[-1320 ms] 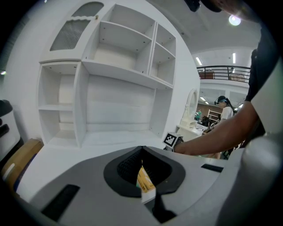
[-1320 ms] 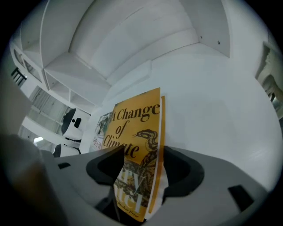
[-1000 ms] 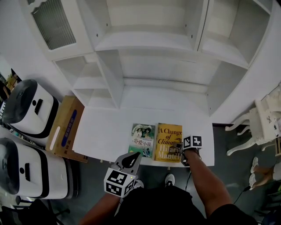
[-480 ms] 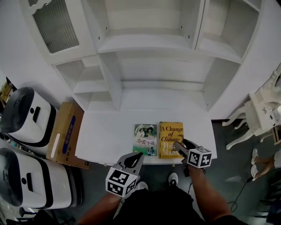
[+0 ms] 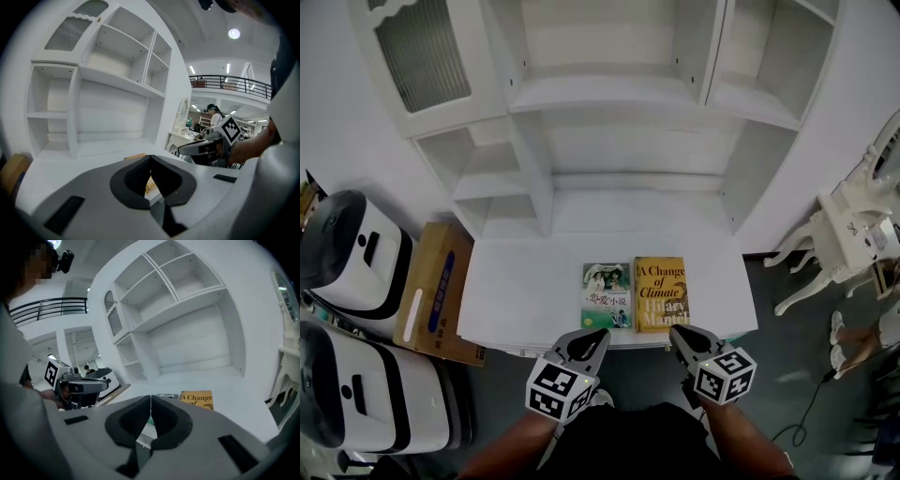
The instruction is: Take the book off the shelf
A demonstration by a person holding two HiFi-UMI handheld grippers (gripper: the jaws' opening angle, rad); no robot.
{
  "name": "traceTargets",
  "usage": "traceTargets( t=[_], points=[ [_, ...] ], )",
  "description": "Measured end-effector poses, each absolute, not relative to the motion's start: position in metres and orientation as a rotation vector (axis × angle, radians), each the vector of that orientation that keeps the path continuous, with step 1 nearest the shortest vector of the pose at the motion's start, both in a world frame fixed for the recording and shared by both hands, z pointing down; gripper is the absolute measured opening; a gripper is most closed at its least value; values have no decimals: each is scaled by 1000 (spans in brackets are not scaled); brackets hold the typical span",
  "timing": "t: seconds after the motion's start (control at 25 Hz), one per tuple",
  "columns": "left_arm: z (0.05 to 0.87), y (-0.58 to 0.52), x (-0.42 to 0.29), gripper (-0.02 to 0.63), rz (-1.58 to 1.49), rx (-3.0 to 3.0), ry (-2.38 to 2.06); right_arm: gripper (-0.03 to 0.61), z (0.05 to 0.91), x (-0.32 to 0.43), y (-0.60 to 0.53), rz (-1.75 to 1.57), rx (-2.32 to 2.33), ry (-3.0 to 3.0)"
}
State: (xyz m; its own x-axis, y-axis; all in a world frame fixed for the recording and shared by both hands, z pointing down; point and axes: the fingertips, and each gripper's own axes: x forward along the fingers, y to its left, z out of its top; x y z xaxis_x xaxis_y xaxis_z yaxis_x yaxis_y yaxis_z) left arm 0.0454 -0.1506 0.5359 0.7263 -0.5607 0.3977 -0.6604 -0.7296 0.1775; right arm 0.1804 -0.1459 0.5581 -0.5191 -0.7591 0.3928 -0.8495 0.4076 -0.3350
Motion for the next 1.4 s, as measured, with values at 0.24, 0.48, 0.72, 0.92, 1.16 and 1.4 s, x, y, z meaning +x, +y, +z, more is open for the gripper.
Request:
traceTargets(
  t=[0.24, 0.48, 0.72, 0.92, 1.16, 1.4],
  points=[
    [530, -133, 52, 11, 445, 2606, -996, 29, 534, 181, -128, 723, 1400, -2563],
    [519, -106, 67, 11, 430, 2561, -1082, 31, 512, 200, -98, 729, 1351, -2637],
    [519, -54, 99, 11, 424, 2545, -1092, 29, 513, 221, -56, 715, 1309, -2660],
    [512, -25, 108, 11, 399, 2527, -1129, 29, 524, 234, -27, 759, 1279, -2654],
    [510, -1, 95, 11, 434, 2531, -1214, 28, 527, 235, -8, 723, 1256, -2667],
    [505, -4, 75, 11, 396, 2534, -1191, 28, 524, 221, -3, 706, 1293, -2651]
  ],
)
